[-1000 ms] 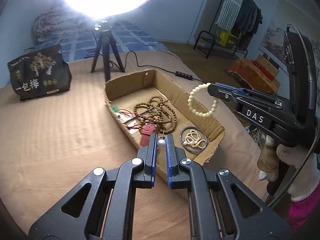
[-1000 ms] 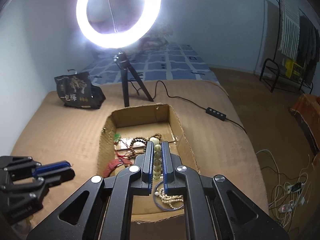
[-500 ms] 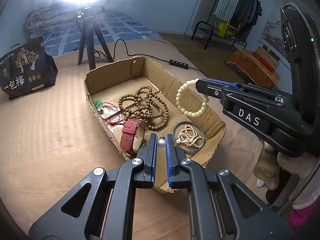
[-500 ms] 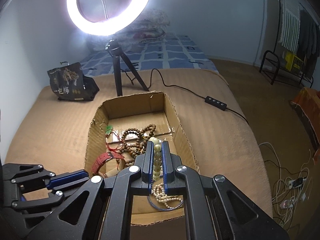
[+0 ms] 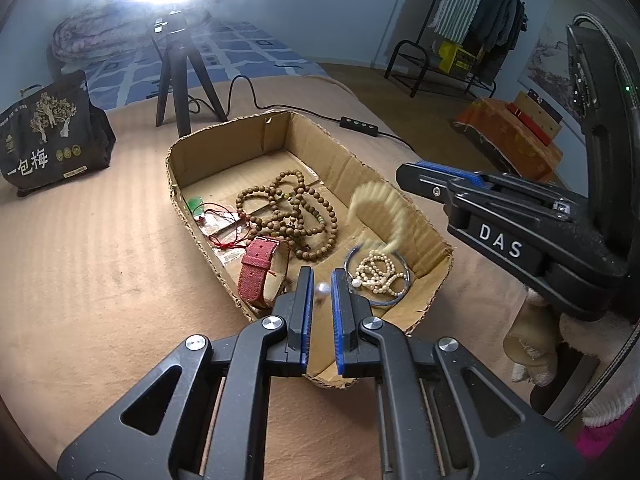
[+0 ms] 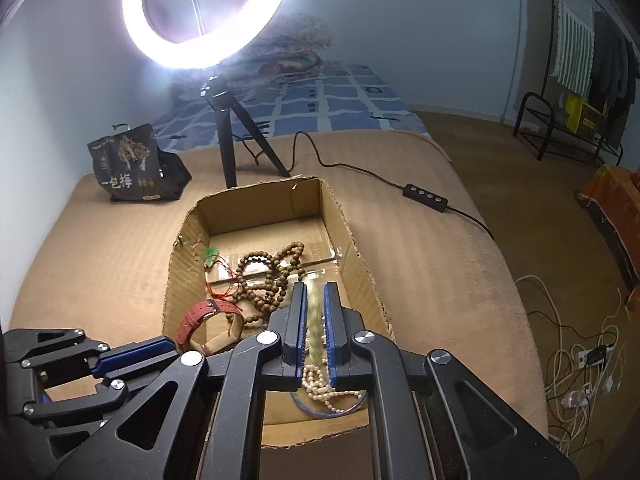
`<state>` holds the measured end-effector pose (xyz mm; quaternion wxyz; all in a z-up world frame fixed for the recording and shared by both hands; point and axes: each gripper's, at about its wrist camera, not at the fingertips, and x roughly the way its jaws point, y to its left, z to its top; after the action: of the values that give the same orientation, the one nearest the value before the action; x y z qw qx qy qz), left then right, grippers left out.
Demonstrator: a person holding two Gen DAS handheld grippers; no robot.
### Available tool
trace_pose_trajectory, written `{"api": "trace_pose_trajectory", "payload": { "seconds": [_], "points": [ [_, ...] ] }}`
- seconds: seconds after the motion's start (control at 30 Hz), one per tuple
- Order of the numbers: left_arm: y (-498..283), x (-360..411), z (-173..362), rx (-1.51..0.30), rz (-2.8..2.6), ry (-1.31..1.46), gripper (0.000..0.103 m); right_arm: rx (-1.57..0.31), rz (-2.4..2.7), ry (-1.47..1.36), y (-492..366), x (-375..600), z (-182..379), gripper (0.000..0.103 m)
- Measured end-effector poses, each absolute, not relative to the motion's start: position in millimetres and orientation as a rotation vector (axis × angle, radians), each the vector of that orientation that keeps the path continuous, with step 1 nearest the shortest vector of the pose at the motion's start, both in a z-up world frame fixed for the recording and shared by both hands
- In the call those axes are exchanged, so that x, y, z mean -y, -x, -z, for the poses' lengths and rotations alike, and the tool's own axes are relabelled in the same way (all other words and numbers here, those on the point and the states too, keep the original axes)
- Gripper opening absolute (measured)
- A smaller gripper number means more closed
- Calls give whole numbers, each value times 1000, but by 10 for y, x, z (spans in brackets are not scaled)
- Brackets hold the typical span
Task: Organize jewelry
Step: 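Open the left tool to drop the earring while the right tool releases the bracelet into the box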
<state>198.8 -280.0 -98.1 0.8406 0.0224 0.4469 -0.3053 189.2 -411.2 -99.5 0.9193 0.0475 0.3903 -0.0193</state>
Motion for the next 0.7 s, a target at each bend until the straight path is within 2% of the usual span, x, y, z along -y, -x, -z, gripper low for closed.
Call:
{"api": "trace_pose_trajectory", "payload": {
  "seconds": [0.03, 0.07, 0.1, 0.13, 0.27, 0.33, 0.37, 0.7],
  "points": [
    [-1993, 2799, 982, -946, 644, -49, 9, -799, 45, -100, -1889, 4118, 988, 22],
    [-1991, 2796, 982, -946, 642, -51, 19, -794, 50, -104, -1877, 4126, 981, 28],
    [-1984, 2799, 978, -944, 641, -51, 25, -788, 56, -108, -1870, 4129, 972, 38],
    [-1979, 2793, 971, -939, 639, -51, 34, -780, 61, -110, -1862, 4134, 964, 43],
    [-1956, 2785, 943, -923, 635, -64, 35, -773, 68, -112, -1856, 4138, 944, 44],
    [-1949, 2777, 939, -920, 633, -67, 35, -771, 73, -108, -1851, 4134, 941, 57],
    [-1941, 2770, 933, -918, 631, -70, 35, -765, 78, -103, -1841, 4128, 931, 59],
    [-1879, 2673, 829, -891, 617, -72, 35, -749, 84, -89, -1783, 4059, 857, 62]
  ]
}}
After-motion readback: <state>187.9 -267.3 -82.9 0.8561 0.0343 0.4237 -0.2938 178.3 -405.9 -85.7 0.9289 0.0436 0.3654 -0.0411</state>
